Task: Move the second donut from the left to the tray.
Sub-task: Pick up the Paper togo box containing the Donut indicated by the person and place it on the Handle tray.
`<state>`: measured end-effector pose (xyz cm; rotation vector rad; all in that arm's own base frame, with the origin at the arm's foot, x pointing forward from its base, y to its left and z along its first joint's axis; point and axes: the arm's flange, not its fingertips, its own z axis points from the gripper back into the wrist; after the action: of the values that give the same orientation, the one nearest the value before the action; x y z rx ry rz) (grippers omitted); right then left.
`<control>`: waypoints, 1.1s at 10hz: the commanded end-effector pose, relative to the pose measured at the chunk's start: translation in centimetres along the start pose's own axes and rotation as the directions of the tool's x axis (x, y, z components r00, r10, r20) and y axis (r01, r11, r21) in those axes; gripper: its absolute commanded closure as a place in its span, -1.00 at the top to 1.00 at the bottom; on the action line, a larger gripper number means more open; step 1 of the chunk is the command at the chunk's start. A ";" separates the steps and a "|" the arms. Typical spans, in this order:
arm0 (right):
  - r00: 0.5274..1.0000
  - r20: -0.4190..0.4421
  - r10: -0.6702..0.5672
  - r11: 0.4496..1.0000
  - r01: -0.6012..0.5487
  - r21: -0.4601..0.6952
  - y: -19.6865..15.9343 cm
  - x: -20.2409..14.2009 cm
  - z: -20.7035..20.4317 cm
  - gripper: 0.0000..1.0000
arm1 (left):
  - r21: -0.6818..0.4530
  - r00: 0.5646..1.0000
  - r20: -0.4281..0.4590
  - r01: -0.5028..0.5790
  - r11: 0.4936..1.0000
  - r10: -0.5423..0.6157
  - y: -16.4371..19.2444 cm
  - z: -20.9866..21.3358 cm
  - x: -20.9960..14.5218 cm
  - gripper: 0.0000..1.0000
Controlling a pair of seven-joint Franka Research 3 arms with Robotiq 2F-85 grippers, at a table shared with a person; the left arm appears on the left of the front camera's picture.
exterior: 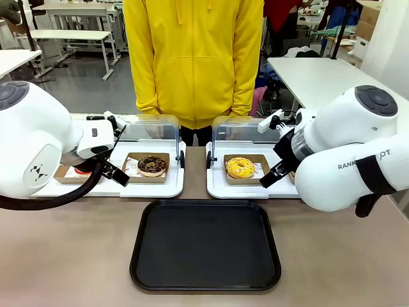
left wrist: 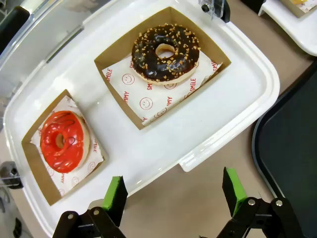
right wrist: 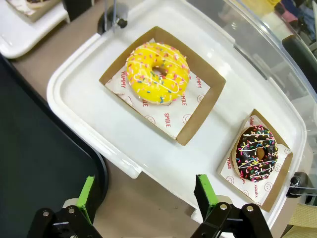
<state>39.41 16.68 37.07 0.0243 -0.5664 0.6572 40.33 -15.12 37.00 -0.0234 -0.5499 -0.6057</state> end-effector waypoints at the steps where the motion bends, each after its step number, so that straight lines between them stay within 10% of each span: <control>1: 1.000 0.000 -0.001 1.000 0.001 0.000 0.0 0.0 0.0 1.00 | 0.000 1.000 0.000 0.001 1.000 -0.001 0.0 0.0 0.0 1.00; 6: 0.985 0.125 -0.122 0.981 0.099 0.169 -13.2 6.0 10.1 1.00 | -0.263 0.998 0.033 0.057 0.963 -0.050 8.8 6.9 7.1 1.00; 11: 0.943 0.309 -0.121 0.914 -0.016 0.406 -27.9 -5.2 14.0 1.00 | -0.535 0.953 0.265 0.271 0.800 -0.145 23.7 10.3 1.0 1.00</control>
<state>44.27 -10.34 51.64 0.5049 -0.7351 0.6704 47.21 3.60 50.66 -0.5409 -0.5818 -0.9351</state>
